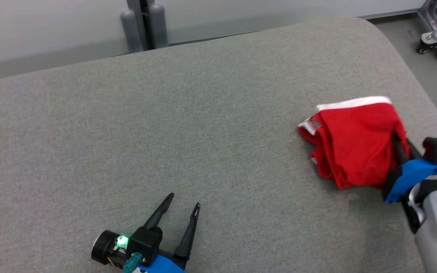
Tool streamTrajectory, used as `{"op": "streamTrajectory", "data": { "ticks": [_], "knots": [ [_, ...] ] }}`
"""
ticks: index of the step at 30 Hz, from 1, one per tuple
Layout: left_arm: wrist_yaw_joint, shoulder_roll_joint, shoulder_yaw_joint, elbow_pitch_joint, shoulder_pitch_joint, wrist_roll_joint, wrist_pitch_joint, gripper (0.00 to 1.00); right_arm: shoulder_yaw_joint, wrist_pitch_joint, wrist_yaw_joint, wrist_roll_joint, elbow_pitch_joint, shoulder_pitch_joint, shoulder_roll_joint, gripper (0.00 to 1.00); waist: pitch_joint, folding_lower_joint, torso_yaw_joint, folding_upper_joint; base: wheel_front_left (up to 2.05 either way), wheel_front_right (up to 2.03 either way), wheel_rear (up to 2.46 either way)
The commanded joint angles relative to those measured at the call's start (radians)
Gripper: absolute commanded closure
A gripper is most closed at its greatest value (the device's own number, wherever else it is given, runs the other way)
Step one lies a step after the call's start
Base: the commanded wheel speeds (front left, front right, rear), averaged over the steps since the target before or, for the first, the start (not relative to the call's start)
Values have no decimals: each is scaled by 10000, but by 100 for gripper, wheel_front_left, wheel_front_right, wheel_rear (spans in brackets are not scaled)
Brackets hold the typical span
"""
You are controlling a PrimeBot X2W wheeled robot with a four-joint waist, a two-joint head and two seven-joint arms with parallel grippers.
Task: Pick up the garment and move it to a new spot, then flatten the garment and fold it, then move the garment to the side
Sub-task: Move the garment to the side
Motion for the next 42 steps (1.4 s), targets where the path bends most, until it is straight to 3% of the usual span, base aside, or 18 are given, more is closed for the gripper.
{"op": "streamTrajectory", "data": {
  "ticks": [1,7,17,19,20,25,28,30,35,42],
  "knots": [
    [-10,70,30,-52,-202,-57,-26,0,-186,-6,-3,-73,95,-274,-160,100,353,0,316,-1,0,0,0],
    [-10,263,-81,-232,-723,-105,-26,0,-1350,241,-3,-847,764,-1443,-1075,100,1172,0,802,-1,0,0,0],
    [10,479,-111,-208,-1400,-183,6,0,-3811,532,-3,-2669,778,-2582,-1773,100,2065,0,1378,-1,0,0,0],
    [13,515,-81,-183,-1452,-189,9,0,-4457,558,-3,-3120,583,-2663,-1743,56,2099,0,1457,-1,0,0,0],
    [13,511,-24,-184,-1472,-197,9,0,-4767,512,-3,-3358,420,-2727,-1669,0,2109,0,1487,-1,0,0,0],
    [12,403,137,-176,-1501,-195,8,0,-5970,186,-3,-4357,-320,-2761,-1014,0,1931,0,1590,-1,0,0,0],
    [11,245,289,-222,-1383,-190,-1,0,-6056,23,-3,-4466,-504,-2786,-343,0,1666,0,1647,-1,0,0,0],
    [8,127,448,-229,-1302,-192,-3,0,-5511,-17,-3,-4550,-670,-2589,77,0,1449,0,1696,-1,0,0,0],
    [19,-60,980,-24,-1095,-130,-7,0,-4155,-17,-3,-3312,-1682,-1483,1004,0,813,0,1870,-1,0,0,0],
    [153,-303,1800,222,-609,-83,-14,0,-2642,-19,-3,-1300,-2447,443,1542,0,-48,0,2193,-1,0,0,0]
  ]
}}
